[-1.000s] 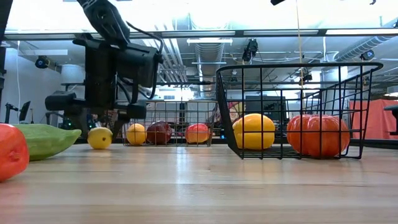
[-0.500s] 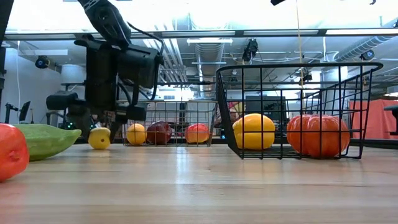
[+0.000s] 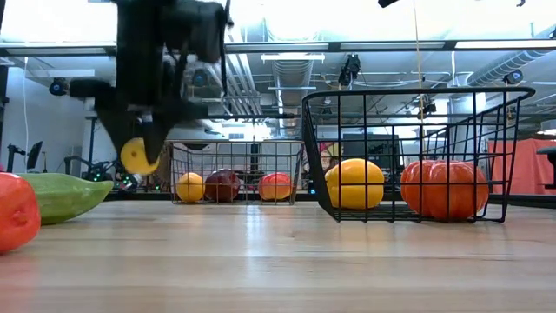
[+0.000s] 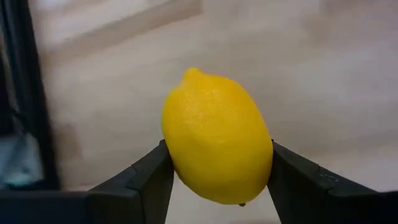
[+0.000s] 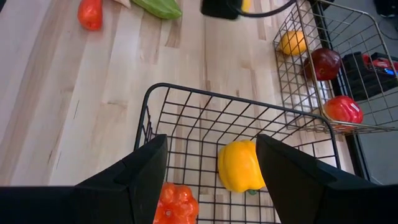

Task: Sort produce into baskets
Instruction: Put the yellow lemon into the silver wire basket

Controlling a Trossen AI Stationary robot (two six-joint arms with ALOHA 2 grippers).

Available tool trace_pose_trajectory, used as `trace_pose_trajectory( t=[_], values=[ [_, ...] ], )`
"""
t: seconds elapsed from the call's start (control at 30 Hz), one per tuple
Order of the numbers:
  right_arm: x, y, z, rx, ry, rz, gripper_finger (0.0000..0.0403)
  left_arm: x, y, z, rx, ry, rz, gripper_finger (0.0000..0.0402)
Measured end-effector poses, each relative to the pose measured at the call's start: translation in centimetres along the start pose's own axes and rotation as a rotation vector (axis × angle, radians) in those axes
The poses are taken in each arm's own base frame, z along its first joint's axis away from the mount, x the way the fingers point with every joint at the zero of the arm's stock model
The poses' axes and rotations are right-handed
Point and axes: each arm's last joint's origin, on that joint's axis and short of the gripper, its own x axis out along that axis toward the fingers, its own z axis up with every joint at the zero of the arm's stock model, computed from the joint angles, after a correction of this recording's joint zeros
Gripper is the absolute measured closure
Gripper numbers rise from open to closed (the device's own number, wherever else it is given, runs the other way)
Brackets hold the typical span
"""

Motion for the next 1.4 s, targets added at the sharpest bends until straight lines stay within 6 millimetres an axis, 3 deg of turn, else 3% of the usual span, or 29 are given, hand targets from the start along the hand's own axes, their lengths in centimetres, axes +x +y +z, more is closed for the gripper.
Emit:
trace_pose_trajectory(
  t=[0.27,0.4,0.53,0.73,0.9,1.03,1.17,1.4],
  values=[
    [0.0,0.0,0.0,-0.012,-0.001,-0.002,0.0165,-7.7,-1.4,1.8,0.728,-0.109,-0.181,0.0198],
    [0.0,0.0,0.0,-0.011,-0.003,-0.002,0.0165,-10.8,-1.1,5.6,0.848,-0.285,-0.193,0.0198],
    [0.0,-0.1,0.1,-0.009,-0.008,-0.009,0.0165,-11.9,0.0,10.4,0.888,-0.393,-0.155,0.0198],
    [0.0,-0.1,0.1,0.009,-0.009,-0.01,0.0165,-9.9,1.0,17.0,0.956,-0.501,-0.19,0.0198],
    [0.0,-0.1,0.1,0.04,-0.01,-0.01,0.0165,-6.1,1.3,20.5,1.005,-0.438,-0.29,0.0198],
    [0.0,-0.1,0.1,0.061,-0.011,-0.011,0.0165,-2.8,0.8,21.9,1.028,-0.35,-0.287,0.0198],
    [0.0,-0.1,0.1,0.088,-0.012,-0.013,0.0165,0.6,-0.4,22.2,1.091,-0.252,-0.253,0.0198],
    [0.0,-0.1,0.1,0.11,-0.01,-0.013,0.0165,2.7,-1.6,22.4,1.131,-0.211,-0.231,0.0193]
  ],
)
